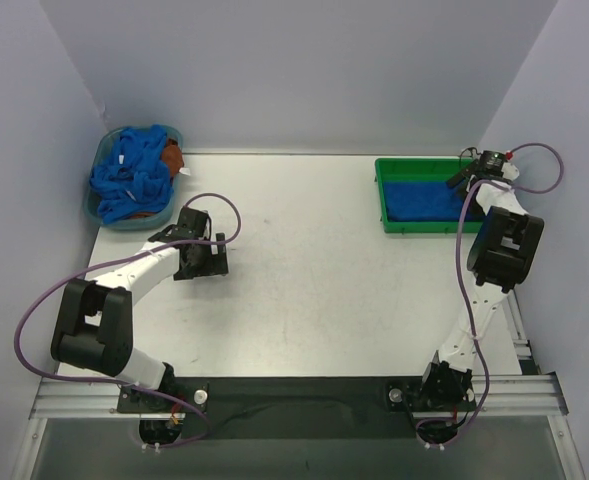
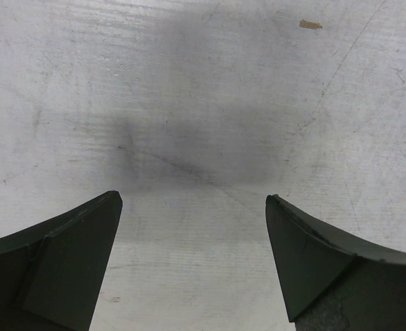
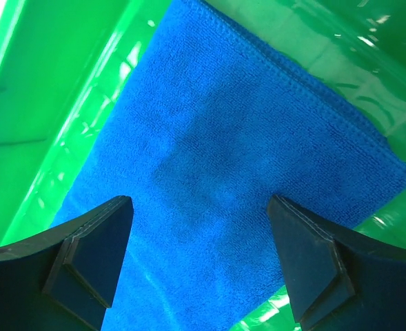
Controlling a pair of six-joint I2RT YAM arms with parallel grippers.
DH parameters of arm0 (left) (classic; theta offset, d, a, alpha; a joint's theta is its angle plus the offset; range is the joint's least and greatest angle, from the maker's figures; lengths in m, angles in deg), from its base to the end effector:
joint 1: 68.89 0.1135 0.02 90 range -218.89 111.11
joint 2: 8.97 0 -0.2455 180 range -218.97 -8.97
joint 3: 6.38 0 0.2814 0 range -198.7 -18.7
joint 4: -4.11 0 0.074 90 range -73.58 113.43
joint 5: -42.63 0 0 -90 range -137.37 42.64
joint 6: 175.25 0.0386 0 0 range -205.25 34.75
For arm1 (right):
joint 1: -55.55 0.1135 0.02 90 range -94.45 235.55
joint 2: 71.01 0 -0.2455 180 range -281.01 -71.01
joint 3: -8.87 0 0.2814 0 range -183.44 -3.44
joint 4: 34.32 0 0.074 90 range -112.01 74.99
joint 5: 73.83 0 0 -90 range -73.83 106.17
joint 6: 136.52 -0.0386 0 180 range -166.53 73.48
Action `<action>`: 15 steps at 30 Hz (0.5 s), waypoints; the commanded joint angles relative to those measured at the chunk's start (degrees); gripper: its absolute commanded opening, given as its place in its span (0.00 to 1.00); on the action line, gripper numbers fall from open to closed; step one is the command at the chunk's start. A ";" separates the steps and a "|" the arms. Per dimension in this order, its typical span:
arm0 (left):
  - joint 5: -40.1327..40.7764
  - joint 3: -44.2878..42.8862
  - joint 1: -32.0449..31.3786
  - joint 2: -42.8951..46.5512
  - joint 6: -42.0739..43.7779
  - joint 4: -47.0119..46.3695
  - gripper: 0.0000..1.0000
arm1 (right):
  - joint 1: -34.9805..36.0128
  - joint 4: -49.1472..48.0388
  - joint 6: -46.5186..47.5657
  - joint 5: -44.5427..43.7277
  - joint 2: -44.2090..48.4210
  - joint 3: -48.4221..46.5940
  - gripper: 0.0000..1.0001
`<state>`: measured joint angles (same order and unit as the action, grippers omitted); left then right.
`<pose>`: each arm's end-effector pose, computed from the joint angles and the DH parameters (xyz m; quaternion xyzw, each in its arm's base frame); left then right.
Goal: Fold and stack the towels
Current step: Neatly place the folded towel into the bin
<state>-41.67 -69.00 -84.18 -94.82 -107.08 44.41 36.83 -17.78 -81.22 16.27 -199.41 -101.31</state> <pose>0.3009 -0.0783 0.1467 -0.0668 0.9700 -0.0269 0.2322 0.5042 -0.1708 0.1537 0.3979 0.7917 0.0652 0.4590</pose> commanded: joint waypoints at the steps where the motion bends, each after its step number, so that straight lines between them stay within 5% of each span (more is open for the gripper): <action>1: -0.07 -1.90 0.17 2.08 -0.06 -1.89 0.97 | -0.26 3.76 0.16 -5.10 -0.27 -1.97 0.83; 15: -0.07 -1.99 0.17 2.17 -0.06 -1.88 0.97 | 0.35 -1.48 3.06 -2.14 1.57 -2.95 0.84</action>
<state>-41.65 -69.00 -84.15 -94.79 -107.08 44.41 36.85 -15.31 -79.80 12.33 -200.35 -104.06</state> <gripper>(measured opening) 0.971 0.843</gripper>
